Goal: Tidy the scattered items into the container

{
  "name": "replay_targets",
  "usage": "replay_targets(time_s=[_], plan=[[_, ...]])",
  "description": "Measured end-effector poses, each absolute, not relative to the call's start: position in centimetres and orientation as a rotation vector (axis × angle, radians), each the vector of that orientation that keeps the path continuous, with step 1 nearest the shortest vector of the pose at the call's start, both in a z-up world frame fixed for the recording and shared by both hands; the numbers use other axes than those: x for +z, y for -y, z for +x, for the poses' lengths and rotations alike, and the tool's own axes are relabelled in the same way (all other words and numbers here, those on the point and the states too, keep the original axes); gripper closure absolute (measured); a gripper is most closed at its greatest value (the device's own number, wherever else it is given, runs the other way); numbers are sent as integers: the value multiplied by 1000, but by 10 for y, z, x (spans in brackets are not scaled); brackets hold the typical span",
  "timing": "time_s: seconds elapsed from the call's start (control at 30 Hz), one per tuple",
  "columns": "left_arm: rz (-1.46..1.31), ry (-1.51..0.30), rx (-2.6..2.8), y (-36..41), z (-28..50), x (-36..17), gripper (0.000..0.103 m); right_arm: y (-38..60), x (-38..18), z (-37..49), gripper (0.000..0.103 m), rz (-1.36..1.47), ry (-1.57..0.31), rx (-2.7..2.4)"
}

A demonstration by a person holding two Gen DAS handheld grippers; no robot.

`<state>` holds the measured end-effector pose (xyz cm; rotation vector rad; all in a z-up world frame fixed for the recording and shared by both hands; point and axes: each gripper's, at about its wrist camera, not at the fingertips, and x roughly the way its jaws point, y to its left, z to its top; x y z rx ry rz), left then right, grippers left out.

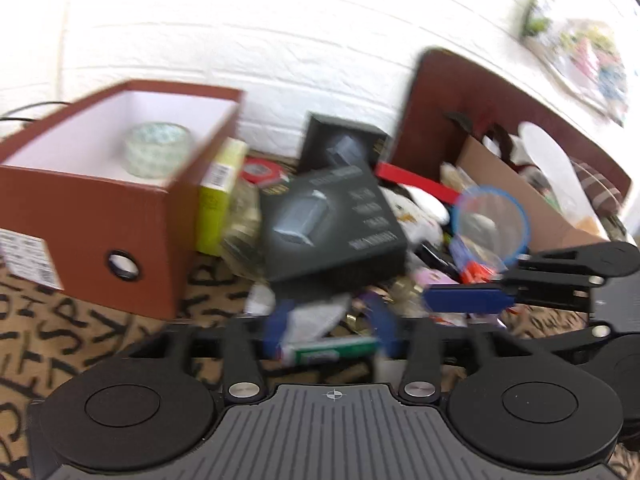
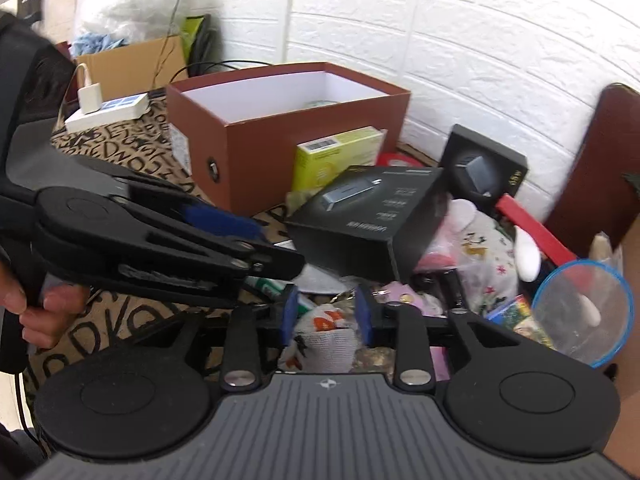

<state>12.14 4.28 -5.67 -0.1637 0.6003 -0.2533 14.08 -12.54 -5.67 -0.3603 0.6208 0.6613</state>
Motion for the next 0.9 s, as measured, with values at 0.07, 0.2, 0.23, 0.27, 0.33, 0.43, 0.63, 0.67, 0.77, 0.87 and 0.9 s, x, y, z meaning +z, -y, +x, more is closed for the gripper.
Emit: replay_targets(time_s=[0.07, 0.2, 0.23, 0.27, 0.33, 0.43, 0.63, 0.67, 0.77, 0.87, 0.9], plan=[[-174, -592, -218, -47, 129, -57, 21, 124, -52, 143, 43, -394, -586, 622], [-183, -606, -245, -46, 145, -58, 23, 120, -48, 154, 41, -469, -556, 608], [-164, -605, -246, -45, 148, -60, 23, 118, -51, 159, 41, -498, -557, 608], [-148, -607, -245, -43, 152, -62, 22, 117, -54, 163, 41, -522, -562, 612], [-144, -620, -248, -42, 158, -66, 22, 115, -58, 172, 41, -556, -578, 628], [-164, -644, -261, -42, 169, -74, 21, 114, -67, 180, 41, -608, -583, 659], [-219, -661, -281, -41, 184, -80, 20, 107, -78, 191, 40, -663, -566, 705], [-226, -668, -307, -40, 187, -79, 26, 105, -79, 190, 40, -675, -559, 700], [-184, -666, -290, -34, 186, -75, 26, 104, -80, 185, 42, -696, -544, 688], [-179, -664, -291, -32, 180, -71, 26, 108, -75, 180, 43, -680, -541, 686], [-177, -664, -291, -32, 176, -69, 26, 109, -73, 179, 43, -667, -544, 687]])
